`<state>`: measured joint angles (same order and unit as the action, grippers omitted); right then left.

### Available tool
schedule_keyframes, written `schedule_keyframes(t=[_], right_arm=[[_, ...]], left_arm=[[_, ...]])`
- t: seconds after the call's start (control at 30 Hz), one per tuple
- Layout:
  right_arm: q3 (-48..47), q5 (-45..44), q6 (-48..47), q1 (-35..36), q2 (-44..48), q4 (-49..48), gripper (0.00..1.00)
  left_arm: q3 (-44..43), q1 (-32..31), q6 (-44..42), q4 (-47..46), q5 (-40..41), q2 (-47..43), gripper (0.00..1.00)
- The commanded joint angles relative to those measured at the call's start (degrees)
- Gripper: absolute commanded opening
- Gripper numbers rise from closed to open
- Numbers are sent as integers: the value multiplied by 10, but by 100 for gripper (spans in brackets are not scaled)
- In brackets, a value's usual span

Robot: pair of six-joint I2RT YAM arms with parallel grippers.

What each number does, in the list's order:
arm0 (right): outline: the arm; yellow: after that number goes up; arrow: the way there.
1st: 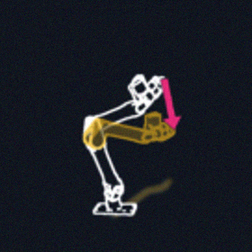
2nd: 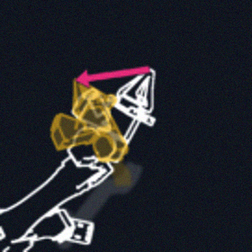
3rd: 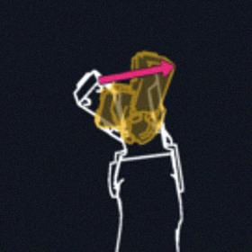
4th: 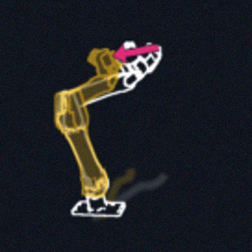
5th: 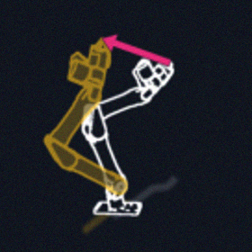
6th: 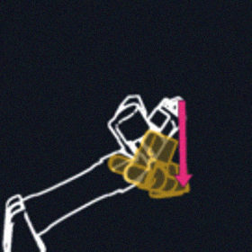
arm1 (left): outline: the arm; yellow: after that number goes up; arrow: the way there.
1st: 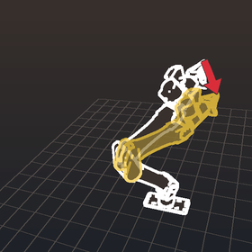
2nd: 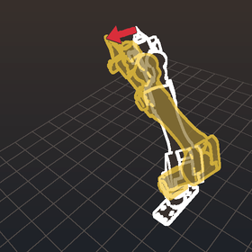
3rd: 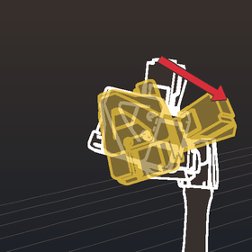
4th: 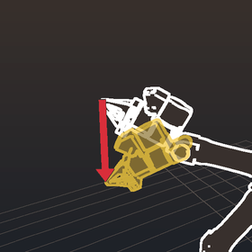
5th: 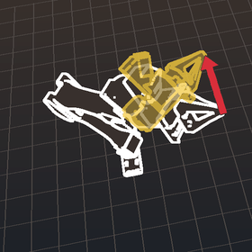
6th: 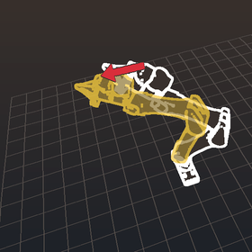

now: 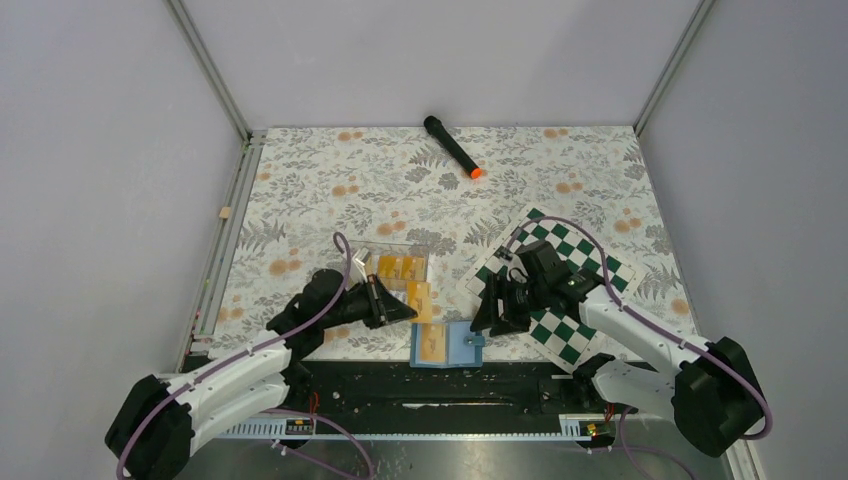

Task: Put the credit cards into the card holder
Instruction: Insert the credit card into the card holder.

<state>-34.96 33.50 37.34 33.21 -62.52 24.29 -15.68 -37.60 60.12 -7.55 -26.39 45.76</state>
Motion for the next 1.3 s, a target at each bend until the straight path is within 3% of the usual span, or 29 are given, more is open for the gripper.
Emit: schedule_keyframes(t=[0.0,0.17,0.33,0.57,0.87,1.13,1.27], right_arm=[[44,18,24,-3,3,-57,64],[45,29,21,-2,-42,-80,60],[25,-1,7,-2,-63,-50,51],[12,-29,-23,-1,-41,-4,48],[32,38,16,41,-68,-86,21],[39,-21,45,74,-119,-100,4],[42,-52,45,75,-133,-78,0]], left_arm=[[43,-34,81,-192,-9,19,0],[16,-92,61,-177,45,97,0],[5,-102,58,-169,75,157,0],[0,-110,62,-214,80,235,0],[14,-113,71,-266,92,279,0],[22,-115,78,-292,89,297,0],[25,-117,80,-294,94,299,0]])
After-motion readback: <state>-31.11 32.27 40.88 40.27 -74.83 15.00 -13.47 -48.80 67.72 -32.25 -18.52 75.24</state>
